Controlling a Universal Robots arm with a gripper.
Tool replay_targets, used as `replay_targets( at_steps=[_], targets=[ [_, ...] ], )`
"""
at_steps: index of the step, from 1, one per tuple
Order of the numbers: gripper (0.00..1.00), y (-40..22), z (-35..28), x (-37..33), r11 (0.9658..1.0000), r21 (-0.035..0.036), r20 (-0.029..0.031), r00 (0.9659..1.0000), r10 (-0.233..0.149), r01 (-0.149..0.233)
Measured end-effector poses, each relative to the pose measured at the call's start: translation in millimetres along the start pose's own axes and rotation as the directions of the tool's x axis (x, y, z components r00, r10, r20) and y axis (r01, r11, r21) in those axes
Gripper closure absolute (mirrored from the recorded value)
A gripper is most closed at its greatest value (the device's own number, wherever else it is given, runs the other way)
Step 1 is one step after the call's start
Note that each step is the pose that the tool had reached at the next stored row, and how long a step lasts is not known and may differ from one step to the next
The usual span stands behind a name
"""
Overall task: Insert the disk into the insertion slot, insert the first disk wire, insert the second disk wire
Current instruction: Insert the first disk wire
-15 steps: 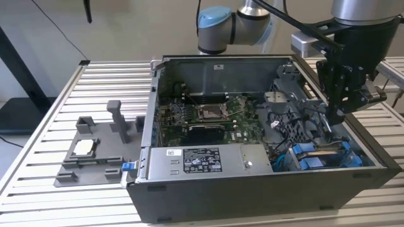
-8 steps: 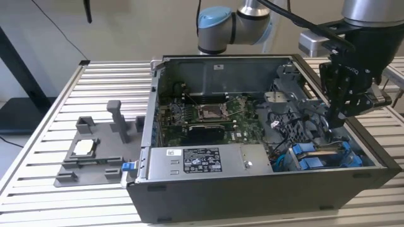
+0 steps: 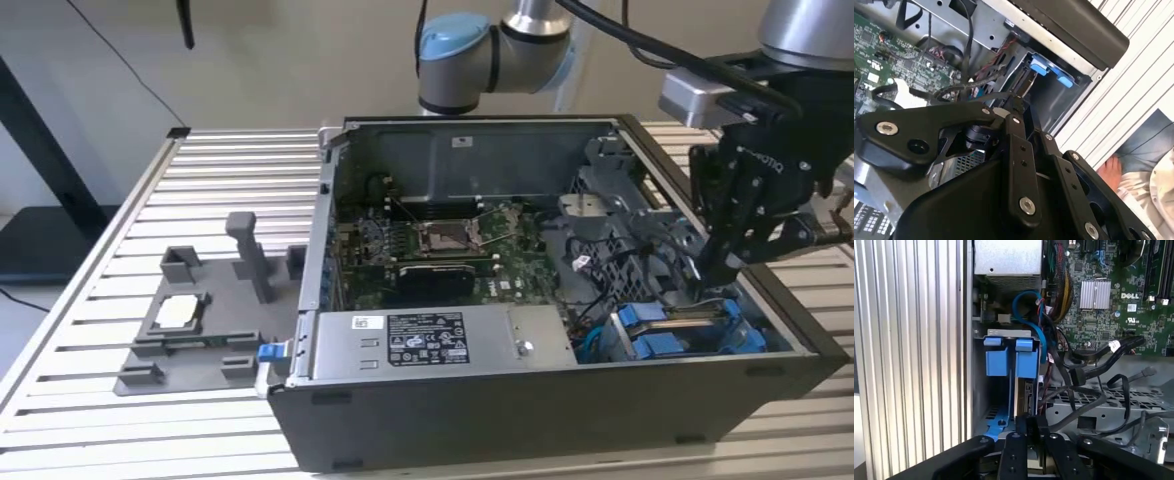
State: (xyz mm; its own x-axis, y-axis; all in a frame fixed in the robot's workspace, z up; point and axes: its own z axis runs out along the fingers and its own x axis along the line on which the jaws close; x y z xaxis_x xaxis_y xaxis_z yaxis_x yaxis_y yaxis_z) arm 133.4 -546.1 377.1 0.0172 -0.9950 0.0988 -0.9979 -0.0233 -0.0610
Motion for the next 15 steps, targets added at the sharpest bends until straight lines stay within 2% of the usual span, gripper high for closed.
replay_targets(
  at_steps=[2, 3, 5, 10, 13, 14, 15],
  targets=[
    [0.81, -1.6, 1.9, 2.9, 1.0, -0.0081, 0.0019, 1.0, -0.001, 0.001],
    [0.81, -2.2, 2.6, 4.1, 0.9999, -0.0102, 0.005, 1.0, -0.001, 0.001],
    [0.81, -3.2, 4.1, 6.5, 0.9999, -0.0126, 0.0166, 0.9999, 0.0, 0.0],
    [0.81, -6.6, 7.7, 9.5, 0.9999, -0.0138, 0.0498, 0.9988, 0.002, -0.001],
    [0.81, -8.2, 9.6, 10.7, 0.9999, -0.0167, 0.0657, 0.9978, 0.003, -0.002],
    [0.81, -8.6, 10.1, 11.1, 0.9998, -0.0193, 0.07, 0.9975, 0.003, -0.002],
    [0.81, -9.2, 10.6, 11.5, 0.9997, -0.0249, 0.0731, 0.9973, 0.003, -0.001]
  ],
)
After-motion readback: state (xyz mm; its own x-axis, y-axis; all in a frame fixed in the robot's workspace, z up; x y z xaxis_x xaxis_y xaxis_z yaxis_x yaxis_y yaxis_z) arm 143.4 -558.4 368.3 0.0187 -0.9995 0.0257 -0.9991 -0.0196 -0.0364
